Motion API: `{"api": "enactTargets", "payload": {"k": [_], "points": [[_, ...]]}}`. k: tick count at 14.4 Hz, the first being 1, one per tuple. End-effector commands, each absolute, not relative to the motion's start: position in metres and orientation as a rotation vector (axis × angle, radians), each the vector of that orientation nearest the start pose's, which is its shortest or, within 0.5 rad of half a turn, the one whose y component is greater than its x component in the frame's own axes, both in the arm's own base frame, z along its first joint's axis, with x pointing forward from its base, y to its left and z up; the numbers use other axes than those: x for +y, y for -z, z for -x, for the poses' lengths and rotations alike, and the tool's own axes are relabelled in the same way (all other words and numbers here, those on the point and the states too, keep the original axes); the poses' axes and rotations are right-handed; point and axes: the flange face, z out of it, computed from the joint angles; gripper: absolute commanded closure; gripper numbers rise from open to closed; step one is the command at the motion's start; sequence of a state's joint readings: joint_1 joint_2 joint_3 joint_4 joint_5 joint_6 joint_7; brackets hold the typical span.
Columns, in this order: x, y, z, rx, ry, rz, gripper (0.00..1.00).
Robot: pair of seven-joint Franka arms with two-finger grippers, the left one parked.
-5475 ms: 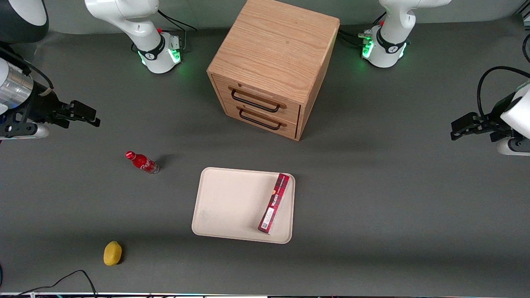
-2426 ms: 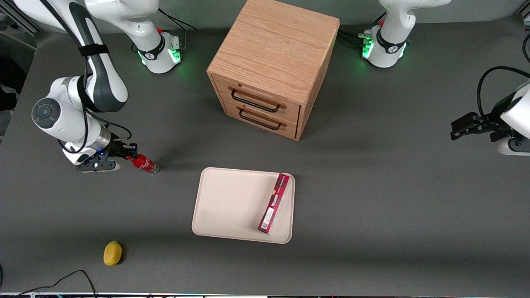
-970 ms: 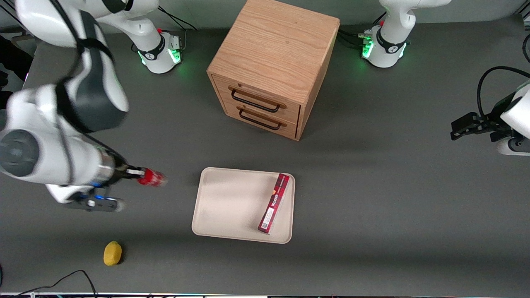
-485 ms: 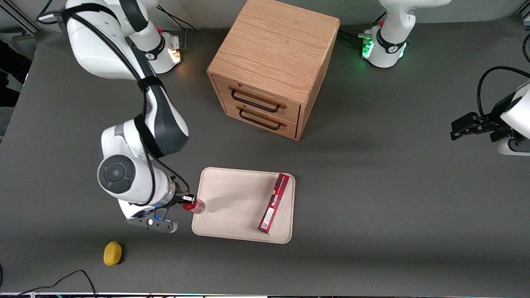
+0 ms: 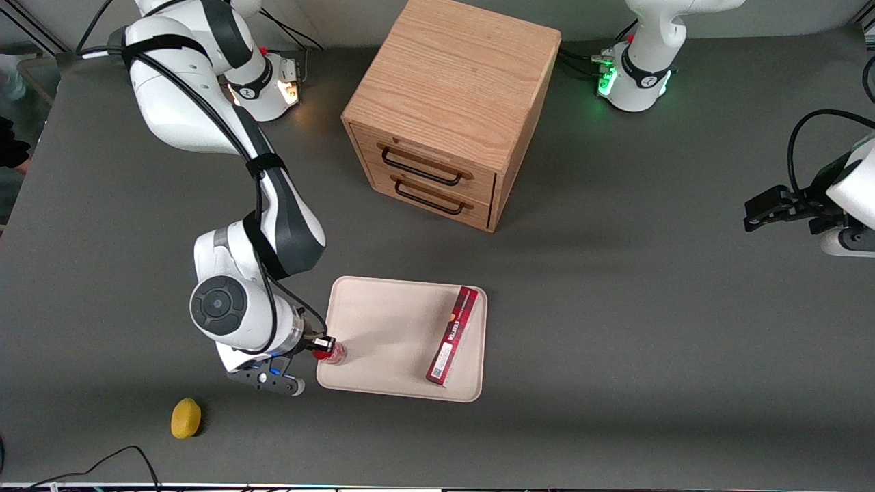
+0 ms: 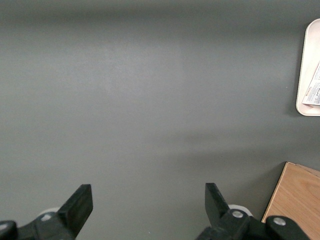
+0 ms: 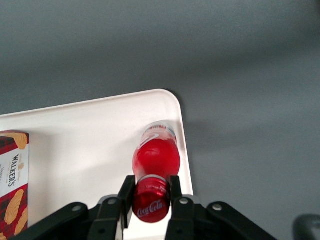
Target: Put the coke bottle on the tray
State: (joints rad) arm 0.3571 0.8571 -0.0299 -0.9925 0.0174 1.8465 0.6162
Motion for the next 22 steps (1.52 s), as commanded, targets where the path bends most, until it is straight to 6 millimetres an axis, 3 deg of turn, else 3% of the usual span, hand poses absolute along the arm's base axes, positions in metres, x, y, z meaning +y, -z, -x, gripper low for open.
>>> {"api": "enactTargets", "payload": {"k": [1, 2, 3, 5, 8, 12, 15, 17, 19, 22], "points": [[0.26, -0.353, -0.733, 0.506, 0.026, 3.085, 0.3], [0.259, -0.354, -0.734, 0.507, 0.027, 3.083, 0.1], [0.256, -0.358, -0.734, 0.511, 0.031, 3.08, 0.0], [0.248, -0.367, -0.726, 0.494, -0.009, 3.096, 0.0], [0.226, -0.408, -0.676, 0.401, -0.133, 3.135, 0.0], [0.153, -0.472, -0.582, 0.192, -0.185, 3.141, 0.0], [0.083, -0.521, -0.52, 0.045, -0.13, 3.116, 0.0], [0.055, -0.548, -0.487, 0.029, -0.086, 3.104, 0.0], [0.038, -0.566, -0.475, 0.049, -0.083, 3.101, 0.0], [0.017, -0.591, -0.479, 0.011, -0.083, 3.091, 0.0]]}}
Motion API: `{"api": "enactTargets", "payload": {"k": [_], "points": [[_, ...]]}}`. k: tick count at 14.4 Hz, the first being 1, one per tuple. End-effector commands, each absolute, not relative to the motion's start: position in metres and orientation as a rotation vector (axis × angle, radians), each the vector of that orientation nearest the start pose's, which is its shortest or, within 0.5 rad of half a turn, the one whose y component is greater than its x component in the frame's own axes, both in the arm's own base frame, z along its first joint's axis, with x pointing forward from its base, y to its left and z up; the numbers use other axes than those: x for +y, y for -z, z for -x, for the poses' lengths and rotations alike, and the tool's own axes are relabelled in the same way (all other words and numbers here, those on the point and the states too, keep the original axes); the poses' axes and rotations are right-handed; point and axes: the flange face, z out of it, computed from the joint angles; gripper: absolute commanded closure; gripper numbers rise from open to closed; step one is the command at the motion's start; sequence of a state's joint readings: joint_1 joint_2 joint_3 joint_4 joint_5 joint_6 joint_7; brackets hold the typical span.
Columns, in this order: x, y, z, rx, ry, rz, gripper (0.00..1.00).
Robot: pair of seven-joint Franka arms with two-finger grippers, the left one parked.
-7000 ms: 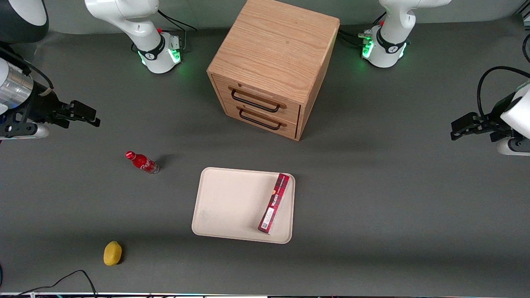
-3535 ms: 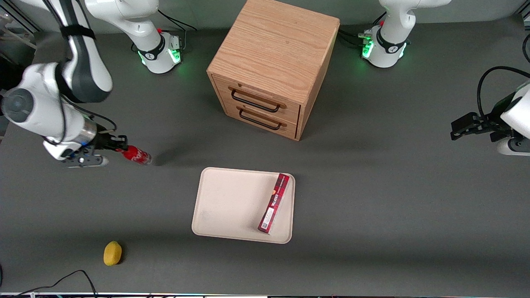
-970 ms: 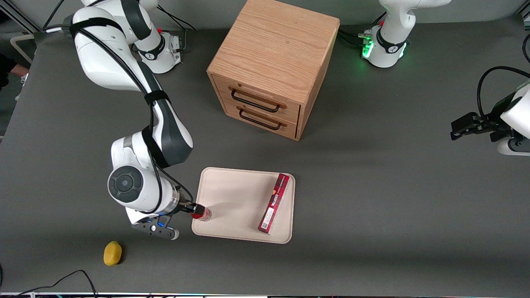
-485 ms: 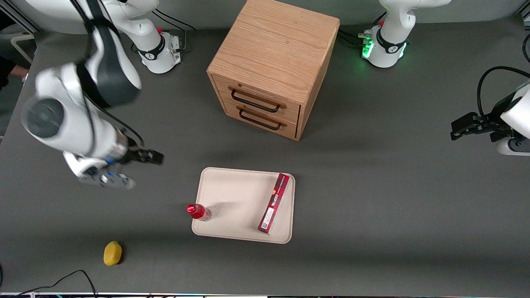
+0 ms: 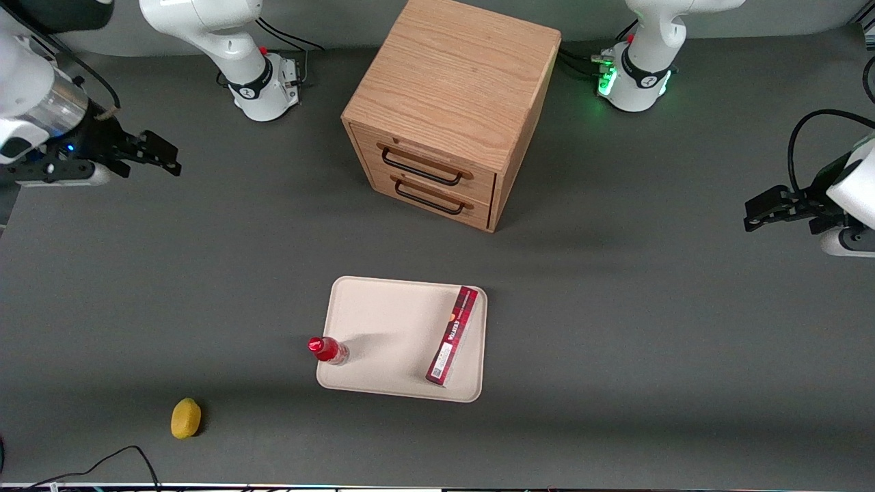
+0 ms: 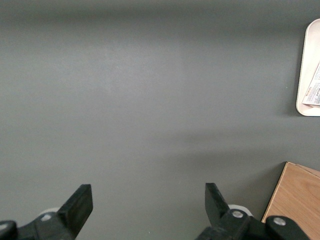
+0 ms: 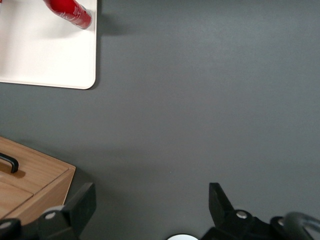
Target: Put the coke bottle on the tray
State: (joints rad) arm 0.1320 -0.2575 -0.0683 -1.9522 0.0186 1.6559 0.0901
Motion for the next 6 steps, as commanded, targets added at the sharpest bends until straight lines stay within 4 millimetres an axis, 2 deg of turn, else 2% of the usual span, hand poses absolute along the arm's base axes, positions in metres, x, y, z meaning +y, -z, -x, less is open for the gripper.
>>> {"api": "enactTargets", "payload": {"k": [1, 3, 6], "points": [[0.014, -0.597, -0.485, 0.018, -0.075, 3.093, 0.0], [0.018, -0.599, -0.499, 0.019, -0.08, 3.097, 0.0], [0.021, -0.597, -0.508, 0.015, -0.087, 3.105, 0.0]]}}
